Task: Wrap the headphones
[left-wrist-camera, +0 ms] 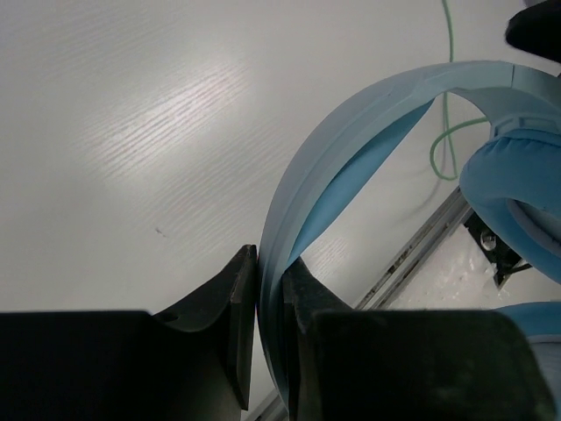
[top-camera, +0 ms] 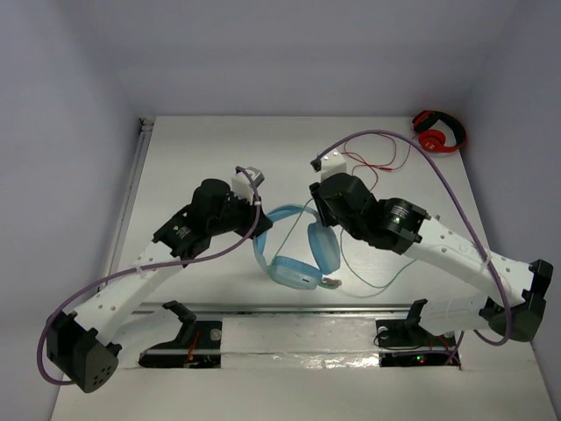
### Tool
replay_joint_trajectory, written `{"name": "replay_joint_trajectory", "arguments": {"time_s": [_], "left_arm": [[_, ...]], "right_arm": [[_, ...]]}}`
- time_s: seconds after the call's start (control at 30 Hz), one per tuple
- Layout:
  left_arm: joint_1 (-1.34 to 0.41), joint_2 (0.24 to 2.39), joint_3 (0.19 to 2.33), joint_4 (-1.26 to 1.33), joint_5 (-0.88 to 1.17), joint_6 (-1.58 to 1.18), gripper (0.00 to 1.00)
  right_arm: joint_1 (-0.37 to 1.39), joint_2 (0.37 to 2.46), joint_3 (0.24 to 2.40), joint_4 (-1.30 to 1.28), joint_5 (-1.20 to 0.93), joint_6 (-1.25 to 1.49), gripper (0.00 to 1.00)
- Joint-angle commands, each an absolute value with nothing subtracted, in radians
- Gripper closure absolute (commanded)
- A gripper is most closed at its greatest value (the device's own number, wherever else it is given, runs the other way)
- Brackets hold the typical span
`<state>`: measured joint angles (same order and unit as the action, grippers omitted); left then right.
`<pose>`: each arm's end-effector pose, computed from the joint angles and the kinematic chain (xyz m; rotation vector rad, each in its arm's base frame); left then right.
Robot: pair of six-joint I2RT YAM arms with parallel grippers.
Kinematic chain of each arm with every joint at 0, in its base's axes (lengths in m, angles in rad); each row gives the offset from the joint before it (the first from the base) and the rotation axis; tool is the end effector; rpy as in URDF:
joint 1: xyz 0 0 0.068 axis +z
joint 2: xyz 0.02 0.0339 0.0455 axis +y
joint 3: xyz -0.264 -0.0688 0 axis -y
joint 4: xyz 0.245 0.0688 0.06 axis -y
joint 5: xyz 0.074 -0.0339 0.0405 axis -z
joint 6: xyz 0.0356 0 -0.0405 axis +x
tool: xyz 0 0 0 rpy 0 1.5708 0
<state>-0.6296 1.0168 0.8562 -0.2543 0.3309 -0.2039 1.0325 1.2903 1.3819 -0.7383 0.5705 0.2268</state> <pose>0.1800 -0.1454 0.3147 0.6528 1.9612 -0.8563 0.1541 0.2206 0.3867 -0.5367 2.0352 0.1171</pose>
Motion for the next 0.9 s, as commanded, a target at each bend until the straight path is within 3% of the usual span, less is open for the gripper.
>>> {"name": "replay_joint_trajectory", "arguments": {"time_s": [0.0, 0.17, 0.57, 0.87], "left_arm": [[-0.579, 0.928, 0.861, -0.132, 0.413, -0.270, 1.00], [-0.548, 0.904, 0.879, -0.104, 0.462, -0.301, 1.00], [-0.520, 0.879, 0.971, -0.063, 0.515, -0.359, 1.00], [-0.520, 0.880, 1.066, -0.058, 0.502, -0.402, 1.00]], "right_arm": [[0.977, 1.217, 1.315, -0.600, 0.554, 0.279, 0.63], [0.888, 1.100, 1.180, -0.407, 0.336, 0.340, 0.59], [0.828, 0.989, 0.892, -0.082, 0.193, 0.411, 0.59], [0.772, 1.002, 0.710, 0.224, 0.060, 0.408, 0.47]]}}
